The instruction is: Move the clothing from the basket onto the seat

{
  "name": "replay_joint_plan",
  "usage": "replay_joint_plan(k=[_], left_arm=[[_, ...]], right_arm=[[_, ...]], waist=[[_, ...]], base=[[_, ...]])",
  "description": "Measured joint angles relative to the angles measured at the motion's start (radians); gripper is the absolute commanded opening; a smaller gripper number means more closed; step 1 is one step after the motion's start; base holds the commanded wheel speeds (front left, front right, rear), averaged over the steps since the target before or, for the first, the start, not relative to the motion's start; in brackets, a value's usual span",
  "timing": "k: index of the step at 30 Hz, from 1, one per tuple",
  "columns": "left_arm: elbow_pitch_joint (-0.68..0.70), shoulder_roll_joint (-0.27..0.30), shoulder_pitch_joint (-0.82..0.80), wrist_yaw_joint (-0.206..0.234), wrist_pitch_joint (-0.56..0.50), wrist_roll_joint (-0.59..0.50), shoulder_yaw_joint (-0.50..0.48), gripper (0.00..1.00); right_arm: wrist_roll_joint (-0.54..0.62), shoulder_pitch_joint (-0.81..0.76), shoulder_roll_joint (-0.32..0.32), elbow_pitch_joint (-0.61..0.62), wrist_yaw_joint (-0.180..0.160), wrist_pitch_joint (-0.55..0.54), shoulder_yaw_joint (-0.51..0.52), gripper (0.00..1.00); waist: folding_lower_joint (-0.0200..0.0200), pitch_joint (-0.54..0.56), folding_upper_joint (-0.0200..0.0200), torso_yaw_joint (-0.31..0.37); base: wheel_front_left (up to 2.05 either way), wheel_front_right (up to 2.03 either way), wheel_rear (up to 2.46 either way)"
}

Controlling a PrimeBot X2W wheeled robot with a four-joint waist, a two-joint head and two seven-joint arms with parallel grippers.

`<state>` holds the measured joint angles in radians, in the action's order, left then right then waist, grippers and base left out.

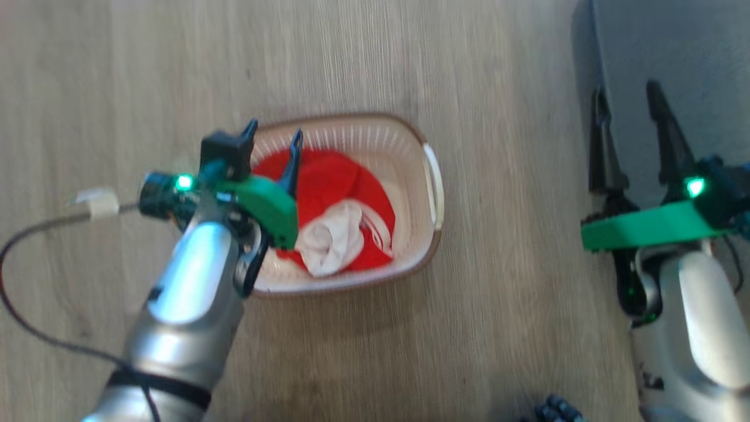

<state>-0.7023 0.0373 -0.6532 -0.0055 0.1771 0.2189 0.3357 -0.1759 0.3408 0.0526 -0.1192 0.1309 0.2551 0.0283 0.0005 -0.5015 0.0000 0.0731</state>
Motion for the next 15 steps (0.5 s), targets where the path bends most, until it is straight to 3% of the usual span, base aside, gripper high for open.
replay_joint_plan(k=[9,15], left_arm=[[-0.279,-0.002,-0.247,0.014,-0.035,-0.053,0.070,1.00],[-0.411,-0.002,-0.388,0.054,-0.086,-0.062,0.097,1.00]], right_arm=[[-0.029,0.079,0.000,0.040,0.000,0.000,0.000,1.00],[-0.061,0.088,0.000,0.066,0.000,0.000,0.033,1.00]], waist=[[-0.0002,-0.241,0.0000,0.041],[-0.0003,-0.358,0.0000,0.072]], base=[[0.00,0.00,0.00],[0.00,0.00,0.00]])
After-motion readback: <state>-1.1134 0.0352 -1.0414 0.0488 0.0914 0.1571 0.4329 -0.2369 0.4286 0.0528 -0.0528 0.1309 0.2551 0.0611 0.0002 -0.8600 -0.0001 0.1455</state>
